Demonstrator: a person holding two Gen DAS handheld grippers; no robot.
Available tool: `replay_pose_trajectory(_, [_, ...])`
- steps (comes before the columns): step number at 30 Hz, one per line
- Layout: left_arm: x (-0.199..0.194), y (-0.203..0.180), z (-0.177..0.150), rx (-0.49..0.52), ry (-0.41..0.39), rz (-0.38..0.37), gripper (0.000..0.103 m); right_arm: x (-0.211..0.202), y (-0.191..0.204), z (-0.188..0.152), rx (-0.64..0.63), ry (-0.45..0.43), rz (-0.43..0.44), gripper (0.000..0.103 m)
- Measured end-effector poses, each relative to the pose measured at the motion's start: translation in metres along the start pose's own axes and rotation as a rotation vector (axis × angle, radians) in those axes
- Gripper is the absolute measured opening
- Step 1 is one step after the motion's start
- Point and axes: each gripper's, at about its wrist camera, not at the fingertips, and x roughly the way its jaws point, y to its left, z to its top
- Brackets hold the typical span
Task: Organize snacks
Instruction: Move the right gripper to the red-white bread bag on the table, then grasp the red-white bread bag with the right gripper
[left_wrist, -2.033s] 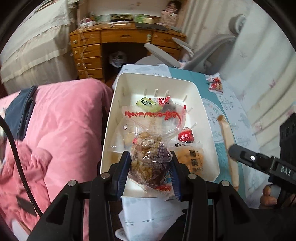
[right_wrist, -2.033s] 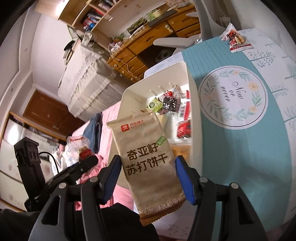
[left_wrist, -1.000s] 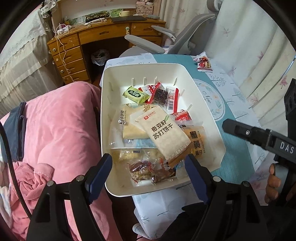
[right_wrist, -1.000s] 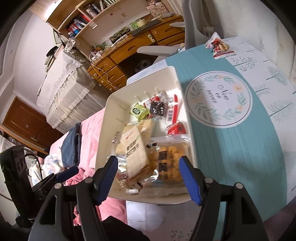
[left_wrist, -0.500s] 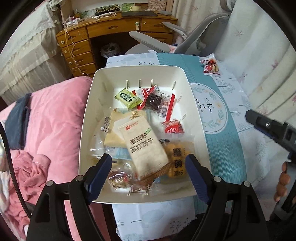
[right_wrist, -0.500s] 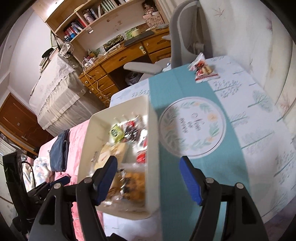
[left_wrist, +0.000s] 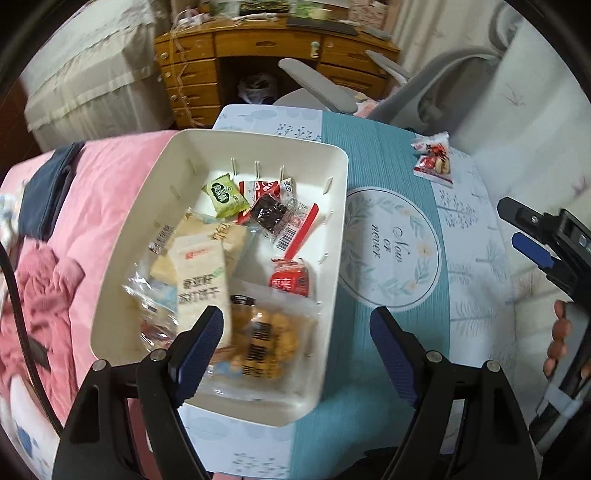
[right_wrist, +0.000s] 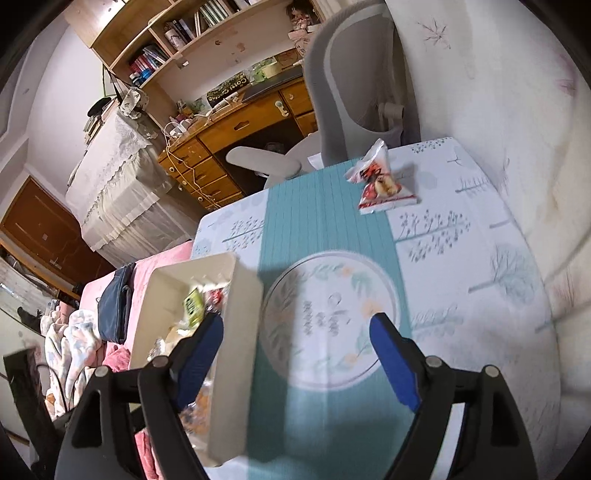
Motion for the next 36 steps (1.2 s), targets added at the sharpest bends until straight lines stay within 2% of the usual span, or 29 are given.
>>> replay_pose_trajectory(10, [0.007, -0.025, 0.009, -0.109, 0.025, 0.007, 0.081, 0.052, -0.048, 0.065, -0.038, 0.015, -0.022, 0.082])
replay_pose_trajectory(18, [0.021, -0.021, 0.013, -0.147, 0.081, 0.113, 0.081, 0.111, -0.074, 0.099, -0.089, -0.013, -0.102, 0.082])
replay_pose_trajectory(27, [0.042, -0.008, 0.010, -0.204, 0.149, 0.202, 0.081, 0.174, -0.089, 0.121, -0.188, -0.087, -0.236, 0.082])
replay_pose_trajectory(36, [0.050, 0.000, 0.013, -0.250, 0.176, 0.204, 0.081, 0.212, -0.095, 0.123, -0.255, -0.061, -0.283, 0.082])
